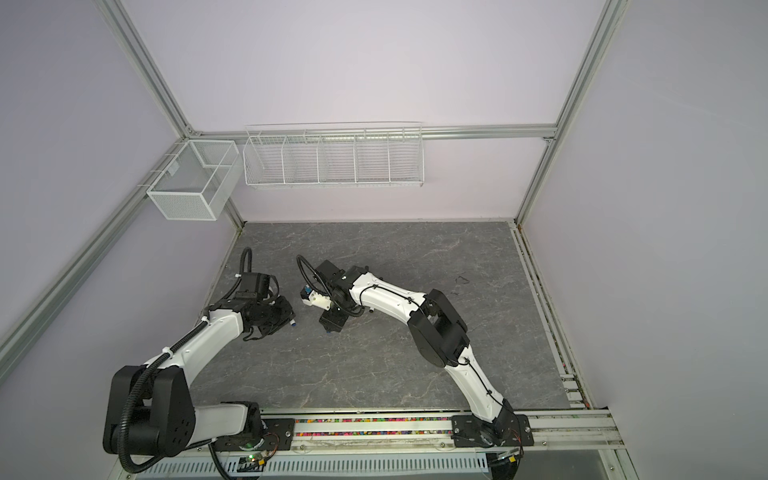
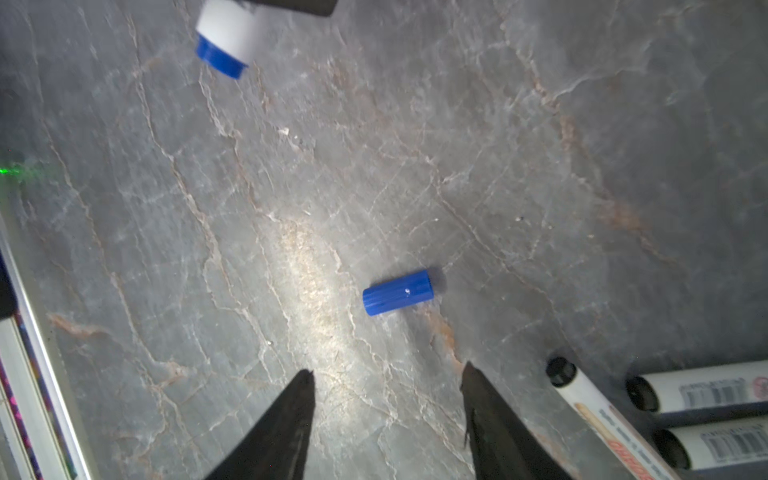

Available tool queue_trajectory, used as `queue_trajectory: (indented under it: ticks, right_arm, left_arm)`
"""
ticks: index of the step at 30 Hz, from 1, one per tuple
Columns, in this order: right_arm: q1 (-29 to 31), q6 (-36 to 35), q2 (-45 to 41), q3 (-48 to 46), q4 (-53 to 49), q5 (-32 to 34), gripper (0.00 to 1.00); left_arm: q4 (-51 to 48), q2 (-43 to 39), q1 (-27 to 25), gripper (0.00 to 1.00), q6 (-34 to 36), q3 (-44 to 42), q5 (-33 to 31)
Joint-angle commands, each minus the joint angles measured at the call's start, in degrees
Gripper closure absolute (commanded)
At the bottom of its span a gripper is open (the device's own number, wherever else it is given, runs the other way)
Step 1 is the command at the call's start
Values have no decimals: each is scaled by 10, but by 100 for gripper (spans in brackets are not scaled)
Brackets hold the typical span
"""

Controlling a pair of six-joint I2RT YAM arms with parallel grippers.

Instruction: Insert the pens into the pen caps

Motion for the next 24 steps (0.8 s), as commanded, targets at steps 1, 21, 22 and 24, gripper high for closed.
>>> queue_trajectory:
  ticks: [1,21,22,24]
  right_arm:
    - [1,-25,26,11,-32,18,34]
    - [24,-51,98,66,-21,51,31]
    - [25,-51,101,71,-21,52,31]
    - [25,-50,107,80,-23,54,31]
  left_arm:
    - [5,-18,1,100,-23,-9,-9]
    - [-32,-43,10,100,-7,0,-27]
    - [-34,-43,10,100,-5,1,-27]
    - [-39,-45,11,100,0,3,-27]
